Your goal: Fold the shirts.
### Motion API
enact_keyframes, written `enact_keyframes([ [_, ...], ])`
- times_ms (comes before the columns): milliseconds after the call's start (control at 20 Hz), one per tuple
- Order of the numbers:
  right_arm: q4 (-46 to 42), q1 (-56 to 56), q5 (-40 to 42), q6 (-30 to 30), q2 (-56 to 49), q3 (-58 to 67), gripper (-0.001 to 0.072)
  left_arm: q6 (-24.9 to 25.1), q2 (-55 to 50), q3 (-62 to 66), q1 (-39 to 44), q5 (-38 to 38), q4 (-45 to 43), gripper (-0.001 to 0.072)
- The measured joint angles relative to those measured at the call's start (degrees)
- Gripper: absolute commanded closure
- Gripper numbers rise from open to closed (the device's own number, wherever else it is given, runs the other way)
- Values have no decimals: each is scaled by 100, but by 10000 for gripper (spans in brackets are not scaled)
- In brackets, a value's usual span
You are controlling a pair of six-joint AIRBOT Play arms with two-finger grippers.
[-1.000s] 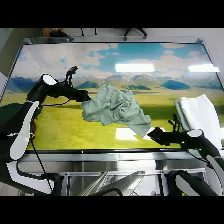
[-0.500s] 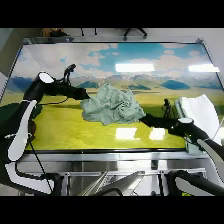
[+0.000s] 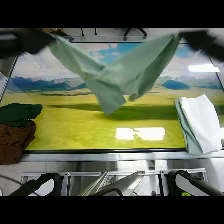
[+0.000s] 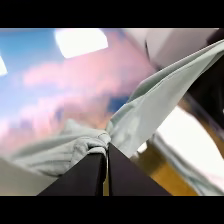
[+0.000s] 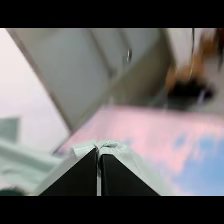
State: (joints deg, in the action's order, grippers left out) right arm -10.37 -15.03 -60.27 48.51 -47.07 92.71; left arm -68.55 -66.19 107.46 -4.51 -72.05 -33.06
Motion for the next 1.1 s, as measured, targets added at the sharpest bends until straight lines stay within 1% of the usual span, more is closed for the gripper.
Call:
enact_keyframes([
  [150, 28, -476, -146, 186, 28, 1572, 688, -90, 942, 758, -422, 254, -15, 692],
  [250, 13, -695, -181, 249, 79, 2098, 688, -114, 1486, 935, -844, 380, -262, 691],
  [450, -52, -876, -354, 376, 44, 2481, 688, -127, 2288, 382, -1943, 544, -704, 692],
  [550, -81, -907, -514, 448, -76, 2437, 688, -26, 2437, -142, -2374, 551, -632, 692],
  [650, -92, -881, -741, 538, -271, 2186, 688, 181, 2356, -675, -2527, 511, -326, 691],
  [750, -136, -728, -935, 579, -568, 1759, 688, 389, 2044, -1167, -2337, 385, -96, 691],
  [850, -304, -479, -1049, 592, -951, 1239, 688, 568, 1506, -1655, -1849, 372, -85, 691],
  [1000, -848, -164, -1019, 592, -1744, 411, 688, 715, 400, -2159, -999, 721, -544, 691],
  [1100, -1078, -48, -780, 518, -2435, -26, 688, 761, -651, -2175, -490, 1102, -1054, 691],
])
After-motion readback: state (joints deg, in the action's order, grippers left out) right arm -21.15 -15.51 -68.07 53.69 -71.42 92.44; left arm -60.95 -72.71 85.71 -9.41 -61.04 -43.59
